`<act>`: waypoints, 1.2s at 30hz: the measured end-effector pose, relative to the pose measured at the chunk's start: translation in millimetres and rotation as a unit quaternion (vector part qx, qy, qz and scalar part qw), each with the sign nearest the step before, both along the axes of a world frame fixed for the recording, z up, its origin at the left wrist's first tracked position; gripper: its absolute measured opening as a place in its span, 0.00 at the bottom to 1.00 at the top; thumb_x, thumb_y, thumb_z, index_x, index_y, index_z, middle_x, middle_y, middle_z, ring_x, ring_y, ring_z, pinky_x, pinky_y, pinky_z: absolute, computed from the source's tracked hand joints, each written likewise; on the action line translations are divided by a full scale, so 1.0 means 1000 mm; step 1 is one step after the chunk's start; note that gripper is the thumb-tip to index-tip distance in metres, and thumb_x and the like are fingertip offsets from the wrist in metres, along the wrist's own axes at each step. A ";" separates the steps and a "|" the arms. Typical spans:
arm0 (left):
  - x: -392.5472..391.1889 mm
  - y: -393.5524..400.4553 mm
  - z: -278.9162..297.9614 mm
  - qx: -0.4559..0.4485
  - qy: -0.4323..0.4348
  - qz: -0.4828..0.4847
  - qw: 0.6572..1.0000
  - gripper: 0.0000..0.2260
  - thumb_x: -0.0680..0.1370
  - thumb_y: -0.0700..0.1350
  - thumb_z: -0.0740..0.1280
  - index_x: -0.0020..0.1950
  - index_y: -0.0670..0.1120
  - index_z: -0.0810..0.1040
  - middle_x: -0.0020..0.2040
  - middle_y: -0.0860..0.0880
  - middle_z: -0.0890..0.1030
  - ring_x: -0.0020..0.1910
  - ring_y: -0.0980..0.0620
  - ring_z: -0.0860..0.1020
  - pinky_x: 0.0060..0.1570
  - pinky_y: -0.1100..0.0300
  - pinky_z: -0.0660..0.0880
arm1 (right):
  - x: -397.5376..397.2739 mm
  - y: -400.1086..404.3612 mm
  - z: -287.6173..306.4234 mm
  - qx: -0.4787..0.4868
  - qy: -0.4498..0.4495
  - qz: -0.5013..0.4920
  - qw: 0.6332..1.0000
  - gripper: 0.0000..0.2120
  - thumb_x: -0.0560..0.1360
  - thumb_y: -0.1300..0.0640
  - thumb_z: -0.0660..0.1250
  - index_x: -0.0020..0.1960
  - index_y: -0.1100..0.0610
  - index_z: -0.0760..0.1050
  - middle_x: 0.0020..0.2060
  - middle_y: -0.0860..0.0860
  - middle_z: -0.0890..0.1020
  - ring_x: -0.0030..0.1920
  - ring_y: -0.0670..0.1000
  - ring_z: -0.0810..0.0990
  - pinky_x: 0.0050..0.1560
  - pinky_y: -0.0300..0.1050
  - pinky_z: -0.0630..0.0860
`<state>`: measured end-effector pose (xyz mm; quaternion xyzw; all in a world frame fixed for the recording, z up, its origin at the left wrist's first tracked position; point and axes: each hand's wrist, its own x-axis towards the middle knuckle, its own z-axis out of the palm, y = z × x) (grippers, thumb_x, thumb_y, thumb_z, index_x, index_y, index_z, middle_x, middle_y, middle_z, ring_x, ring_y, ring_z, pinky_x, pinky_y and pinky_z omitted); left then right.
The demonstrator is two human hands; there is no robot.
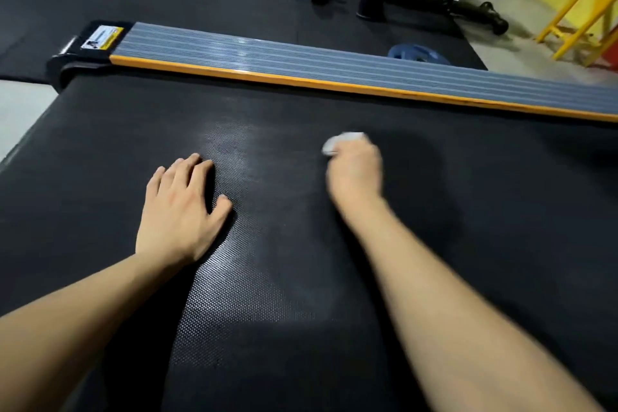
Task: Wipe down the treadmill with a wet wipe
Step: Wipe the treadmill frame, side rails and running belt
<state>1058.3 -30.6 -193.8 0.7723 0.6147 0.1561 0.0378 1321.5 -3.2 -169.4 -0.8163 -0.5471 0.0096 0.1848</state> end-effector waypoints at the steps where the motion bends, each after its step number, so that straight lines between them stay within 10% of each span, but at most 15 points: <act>1: -0.001 -0.001 0.003 0.001 -0.007 0.003 1.000 0.27 0.77 0.56 0.55 0.70 0.42 0.72 0.73 0.40 0.72 0.73 0.39 0.68 0.75 0.43 0.59 | -0.044 -0.001 0.000 0.011 0.024 0.058 0.998 0.08 0.74 0.62 0.63 0.48 0.56 0.81 0.46 0.55 0.81 0.47 0.58 0.80 0.42 0.42 0.70; 6: -0.038 -0.024 0.004 -0.042 0.016 -0.049 0.998 0.32 0.79 0.60 0.50 0.75 0.42 0.69 0.76 0.39 0.69 0.75 0.37 0.67 0.76 0.43 0.60 | -0.134 -0.018 0.010 -0.002 0.014 0.300 0.954 0.08 0.73 0.63 0.65 0.46 0.52 0.78 0.51 0.53 0.77 0.47 0.57 0.76 0.43 0.47 0.76; 10: -0.086 -0.068 0.002 -0.049 0.042 -0.116 0.991 0.31 0.82 0.62 0.50 0.82 0.51 0.60 0.81 0.47 0.61 0.81 0.45 0.57 0.79 0.48 0.53 | -0.017 -0.018 0.006 -0.023 -0.060 0.133 0.989 0.17 0.73 0.57 0.52 0.45 0.57 0.80 0.41 0.55 0.76 0.42 0.56 0.75 0.42 0.45 0.71; 15: -0.100 -0.102 0.001 -0.041 0.036 -0.097 0.994 0.29 0.82 0.59 0.52 0.82 0.51 0.60 0.82 0.49 0.59 0.82 0.48 0.55 0.79 0.46 0.55 | 0.058 -0.023 0.000 0.007 -0.010 -0.066 0.998 0.12 0.72 0.66 0.62 0.48 0.59 0.82 0.49 0.59 0.81 0.51 0.63 0.79 0.48 0.47 0.76; 23: -0.100 -0.097 0.000 -0.035 0.042 -0.089 0.994 0.29 0.81 0.58 0.52 0.82 0.49 0.61 0.81 0.48 0.62 0.81 0.47 0.57 0.79 0.47 0.53 | -0.172 -0.041 0.006 0.005 -0.034 0.345 0.938 0.12 0.71 0.70 0.67 0.49 0.55 0.79 0.52 0.55 0.77 0.48 0.56 0.77 0.47 0.48 0.78; 30: -0.094 -0.102 0.000 -0.038 0.042 -0.071 0.996 0.30 0.81 0.58 0.51 0.81 0.49 0.62 0.81 0.47 0.63 0.81 0.45 0.58 0.80 0.48 0.53 | 0.055 -0.086 0.015 -0.037 -0.076 0.026 0.996 0.10 0.74 0.62 0.59 0.45 0.51 0.78 0.54 0.52 0.80 0.51 0.57 0.78 0.44 0.44 0.69; 36: -0.095 -0.101 0.000 -0.041 0.039 -0.066 0.996 0.30 0.80 0.59 0.51 0.81 0.50 0.62 0.81 0.47 0.63 0.81 0.46 0.58 0.80 0.49 0.52 | -0.104 -0.085 -0.007 -0.041 -0.023 0.169 0.985 0.12 0.73 0.62 0.58 0.49 0.54 0.78 0.45 0.50 0.77 0.43 0.54 0.77 0.39 0.43 0.68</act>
